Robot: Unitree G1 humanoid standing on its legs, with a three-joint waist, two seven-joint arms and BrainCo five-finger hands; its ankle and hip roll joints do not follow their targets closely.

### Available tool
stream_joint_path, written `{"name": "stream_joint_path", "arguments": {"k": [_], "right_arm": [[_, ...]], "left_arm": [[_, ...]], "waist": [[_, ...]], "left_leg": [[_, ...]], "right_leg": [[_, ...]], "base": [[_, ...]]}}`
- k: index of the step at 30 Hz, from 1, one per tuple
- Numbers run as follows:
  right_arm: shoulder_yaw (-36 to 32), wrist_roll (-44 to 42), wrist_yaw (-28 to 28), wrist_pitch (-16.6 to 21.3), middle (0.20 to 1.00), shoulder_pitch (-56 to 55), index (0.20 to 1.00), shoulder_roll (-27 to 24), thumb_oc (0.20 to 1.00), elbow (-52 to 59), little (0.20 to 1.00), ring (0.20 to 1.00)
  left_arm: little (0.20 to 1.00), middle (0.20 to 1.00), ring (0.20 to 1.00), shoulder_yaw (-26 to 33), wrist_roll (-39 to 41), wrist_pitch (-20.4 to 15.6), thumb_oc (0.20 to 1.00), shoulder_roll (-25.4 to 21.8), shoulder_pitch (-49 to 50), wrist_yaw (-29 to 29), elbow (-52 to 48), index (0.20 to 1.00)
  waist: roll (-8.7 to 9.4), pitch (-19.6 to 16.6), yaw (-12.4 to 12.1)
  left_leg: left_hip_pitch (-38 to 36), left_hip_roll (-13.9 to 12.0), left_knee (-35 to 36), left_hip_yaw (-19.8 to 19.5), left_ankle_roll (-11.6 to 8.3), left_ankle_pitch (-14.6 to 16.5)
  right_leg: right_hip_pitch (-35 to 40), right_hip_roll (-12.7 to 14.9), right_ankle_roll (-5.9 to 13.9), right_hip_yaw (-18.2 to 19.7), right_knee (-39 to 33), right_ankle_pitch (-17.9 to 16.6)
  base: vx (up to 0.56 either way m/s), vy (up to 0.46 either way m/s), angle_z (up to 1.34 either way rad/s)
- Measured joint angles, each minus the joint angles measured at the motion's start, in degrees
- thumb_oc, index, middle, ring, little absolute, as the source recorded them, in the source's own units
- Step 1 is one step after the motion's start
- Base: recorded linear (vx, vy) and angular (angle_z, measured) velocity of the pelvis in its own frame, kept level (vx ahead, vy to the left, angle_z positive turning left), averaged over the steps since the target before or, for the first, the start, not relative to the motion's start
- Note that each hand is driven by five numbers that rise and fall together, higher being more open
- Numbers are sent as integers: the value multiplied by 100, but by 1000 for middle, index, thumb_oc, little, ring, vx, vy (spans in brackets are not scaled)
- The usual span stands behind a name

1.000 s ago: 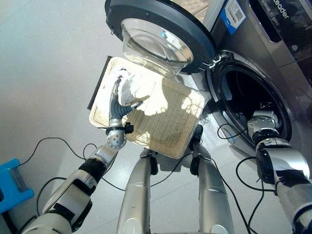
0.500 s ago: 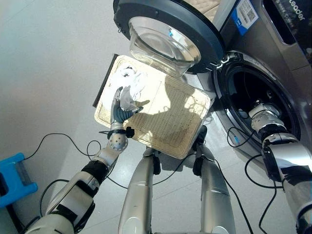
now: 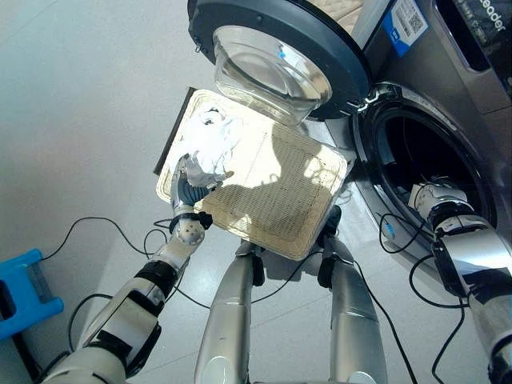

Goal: Put the clothes into the washing machine.

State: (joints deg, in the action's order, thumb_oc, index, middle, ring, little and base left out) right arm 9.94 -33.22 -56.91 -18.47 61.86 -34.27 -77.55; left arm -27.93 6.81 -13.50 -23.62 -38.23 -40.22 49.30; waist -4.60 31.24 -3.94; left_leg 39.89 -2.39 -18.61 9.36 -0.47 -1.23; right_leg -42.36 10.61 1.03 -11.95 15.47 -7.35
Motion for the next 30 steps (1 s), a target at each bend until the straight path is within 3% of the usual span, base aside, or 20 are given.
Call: {"name": "stream_joint_path", "arguments": {"k": [3,7,14,22,30], "right_arm": [[-1,4,1,302,1000,-156,1000,15,1000,30,1000,1000],[-23,11,-21,1250,1000,-480,1000,176,1000,404,1000,1000],[79,324,-130,2049,1000,-948,1000,714,1000,874,1000,1000],[429,363,-74,2525,1000,-1249,1000,924,1000,1627,1000,1000],[480,40,-109,2726,1000,-1202,1000,1037,1000,1767,1000,1000]], "left_arm": [[1000,1000,1000,-1,-326,213,1000,1,-165,-114,196,1000],[1000,1000,1000,126,-375,645,1000,-49,-413,-297,436,1000],[1000,1000,1000,208,-368,1259,1000,3,-931,-313,1075,1000],[1000,1000,1000,220,-320,1701,1000,-143,-1337,-582,1479,1000],[1000,1000,1000,217,-78,2076,1000,-159,-1973,-739,1935,1000]], "waist": [[0,0,23],[2,0,163],[22,6,485],[168,4,778],[358,-3,831]], "left_leg": [[20,0,-6,-2,-3,2],[228,-14,-42,5,1,-7],[501,-46,-55,63,-12,5],[766,-162,-87,162,-65,46],[906,-238,-69,168,-99,64]], "right_leg": [[-36,3,-6,6,55,36],[-220,-21,-4,30,77,39],[-534,-75,-43,103,63,-9],[-806,-203,-61,201,0,-31],[-904,-278,-99,189,-125,-68]], "base": [[8,22,0],[-6,10,2],[-16,49,-5],[-15,29,-7],[-10,-1,-2]]}}
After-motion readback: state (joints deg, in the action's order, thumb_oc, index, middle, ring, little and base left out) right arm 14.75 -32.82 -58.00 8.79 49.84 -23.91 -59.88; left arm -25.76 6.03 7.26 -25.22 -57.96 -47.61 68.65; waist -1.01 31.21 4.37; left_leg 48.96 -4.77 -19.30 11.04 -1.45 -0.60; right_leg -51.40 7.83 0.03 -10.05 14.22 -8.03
